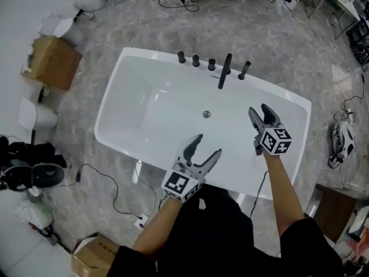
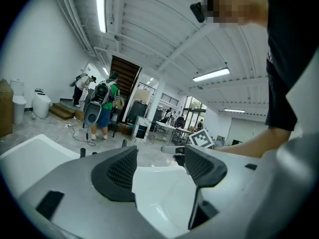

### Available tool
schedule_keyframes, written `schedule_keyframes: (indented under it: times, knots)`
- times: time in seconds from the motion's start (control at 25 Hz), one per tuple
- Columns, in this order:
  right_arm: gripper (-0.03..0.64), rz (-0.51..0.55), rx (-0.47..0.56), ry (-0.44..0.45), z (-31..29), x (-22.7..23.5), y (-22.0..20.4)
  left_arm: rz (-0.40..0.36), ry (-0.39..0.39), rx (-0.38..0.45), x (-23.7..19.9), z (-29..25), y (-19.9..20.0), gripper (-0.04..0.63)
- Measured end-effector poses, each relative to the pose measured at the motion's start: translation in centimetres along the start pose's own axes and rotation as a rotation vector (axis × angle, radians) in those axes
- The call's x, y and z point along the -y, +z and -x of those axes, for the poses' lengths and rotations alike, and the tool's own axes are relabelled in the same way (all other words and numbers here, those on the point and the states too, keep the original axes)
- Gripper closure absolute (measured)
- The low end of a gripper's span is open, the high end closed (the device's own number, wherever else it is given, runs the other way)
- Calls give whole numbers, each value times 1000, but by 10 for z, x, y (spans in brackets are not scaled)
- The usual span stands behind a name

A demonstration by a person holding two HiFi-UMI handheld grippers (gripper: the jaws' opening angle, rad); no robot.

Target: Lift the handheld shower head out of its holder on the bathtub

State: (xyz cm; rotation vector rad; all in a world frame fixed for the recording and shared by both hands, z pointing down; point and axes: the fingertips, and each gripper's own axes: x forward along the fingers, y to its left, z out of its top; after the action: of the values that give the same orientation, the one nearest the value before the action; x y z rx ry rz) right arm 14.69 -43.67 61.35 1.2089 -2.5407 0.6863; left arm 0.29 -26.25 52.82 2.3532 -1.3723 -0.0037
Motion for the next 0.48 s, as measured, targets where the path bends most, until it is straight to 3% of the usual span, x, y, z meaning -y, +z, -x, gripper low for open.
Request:
schedule_keyframes:
  times: [0.48]
  knots:
    - [385, 76, -39, -73, -112, 65, -22, 13, -25, 49, -49, -62, -5, 316]
